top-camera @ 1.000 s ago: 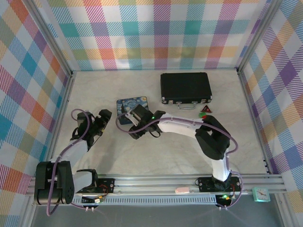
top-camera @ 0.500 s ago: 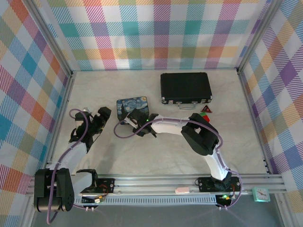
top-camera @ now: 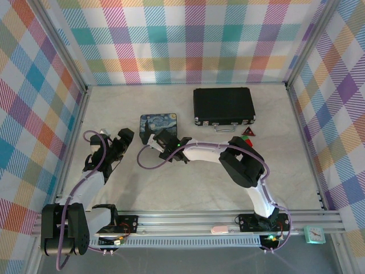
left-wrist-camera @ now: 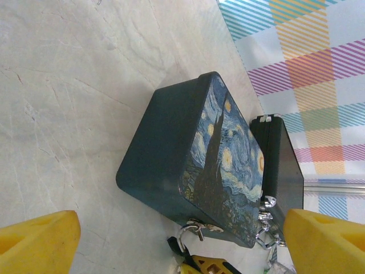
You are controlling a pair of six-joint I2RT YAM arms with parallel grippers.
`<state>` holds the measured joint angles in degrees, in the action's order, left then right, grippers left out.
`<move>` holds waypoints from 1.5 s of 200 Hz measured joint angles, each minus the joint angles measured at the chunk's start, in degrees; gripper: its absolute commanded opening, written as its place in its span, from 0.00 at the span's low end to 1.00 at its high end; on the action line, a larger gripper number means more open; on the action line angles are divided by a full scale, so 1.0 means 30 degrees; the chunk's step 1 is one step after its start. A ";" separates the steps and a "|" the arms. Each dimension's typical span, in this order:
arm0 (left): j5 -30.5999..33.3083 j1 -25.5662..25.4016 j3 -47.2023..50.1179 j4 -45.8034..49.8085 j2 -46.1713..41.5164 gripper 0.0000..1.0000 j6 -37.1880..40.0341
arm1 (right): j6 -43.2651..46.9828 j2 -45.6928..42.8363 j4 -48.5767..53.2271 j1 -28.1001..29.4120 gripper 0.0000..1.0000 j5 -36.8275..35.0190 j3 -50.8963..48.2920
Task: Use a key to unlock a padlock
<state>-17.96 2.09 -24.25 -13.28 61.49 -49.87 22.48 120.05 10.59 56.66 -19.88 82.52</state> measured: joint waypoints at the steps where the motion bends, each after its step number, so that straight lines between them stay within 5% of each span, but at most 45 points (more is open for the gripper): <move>1: 0.0000 0.0000 0.0000 0.0000 0.0000 0.91 0.0000 | 0.0073 0.0000 -0.0007 0.0000 0.00 0.0022 0.0000; 51: -0.0022 0.0000 -0.0146 -0.0954 0.1588 0.90 0.0597 | 0.1596 -0.0015 -0.0270 -0.0117 0.00 0.1494 -0.0007; 104: -0.1661 -0.0226 -0.1858 -0.3694 0.6156 0.78 0.1224 | 0.2397 0.0051 -0.0379 -0.0503 0.00 0.3213 0.0197; 188: -0.1734 -0.2062 -0.2259 -0.4357 0.7482 0.72 0.2433 | 0.2244 0.0765 0.0583 -0.0882 0.00 0.4656 0.1719; 300: -0.0568 -0.2514 -0.2259 -0.4160 0.7395 0.82 0.2113 | 0.1355 0.0692 0.0321 -0.1246 0.00 0.5865 0.1377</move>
<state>-19.66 -5.45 -31.03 -25.76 83.68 -43.53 26.55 122.13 11.55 52.93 -2.28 86.65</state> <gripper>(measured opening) 0.808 0.061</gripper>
